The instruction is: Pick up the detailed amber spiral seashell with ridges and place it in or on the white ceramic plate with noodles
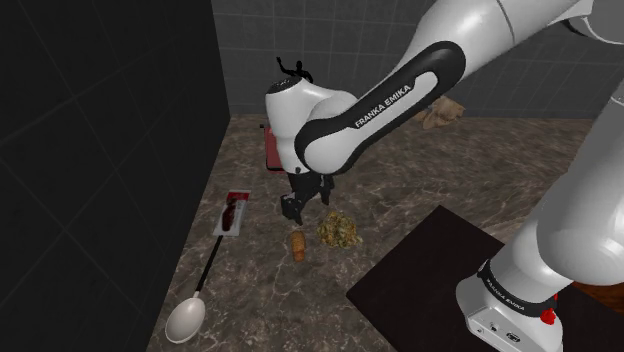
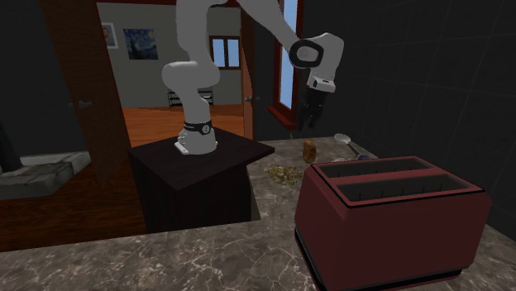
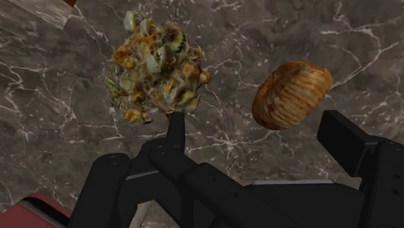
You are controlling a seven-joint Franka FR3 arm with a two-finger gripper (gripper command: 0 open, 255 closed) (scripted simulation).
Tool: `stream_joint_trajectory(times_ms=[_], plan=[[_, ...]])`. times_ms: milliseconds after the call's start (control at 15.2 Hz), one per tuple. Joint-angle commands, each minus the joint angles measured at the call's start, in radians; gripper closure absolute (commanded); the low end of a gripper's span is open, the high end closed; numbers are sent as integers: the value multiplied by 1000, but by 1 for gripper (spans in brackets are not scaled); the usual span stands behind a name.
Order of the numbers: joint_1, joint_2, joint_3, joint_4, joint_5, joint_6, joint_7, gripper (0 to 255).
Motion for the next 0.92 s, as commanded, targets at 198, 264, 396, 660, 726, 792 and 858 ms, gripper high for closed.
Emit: stream_joint_trajectory(times_ms=[198, 264, 396, 660, 726, 792, 858], plan=[[61, 224, -29, 148, -125, 34, 134, 0], [68, 241, -33, 162, -132, 35, 143, 0], [70, 256, -40, 152, -143, 58, 150, 0], [75, 288, -53, 135, -165, 104, 164, 0], [77, 301, -59, 129, -175, 122, 170, 0], [78, 301, -59, 129, -174, 122, 170, 0], [77, 301, -59, 129, -174, 122, 170, 0]])
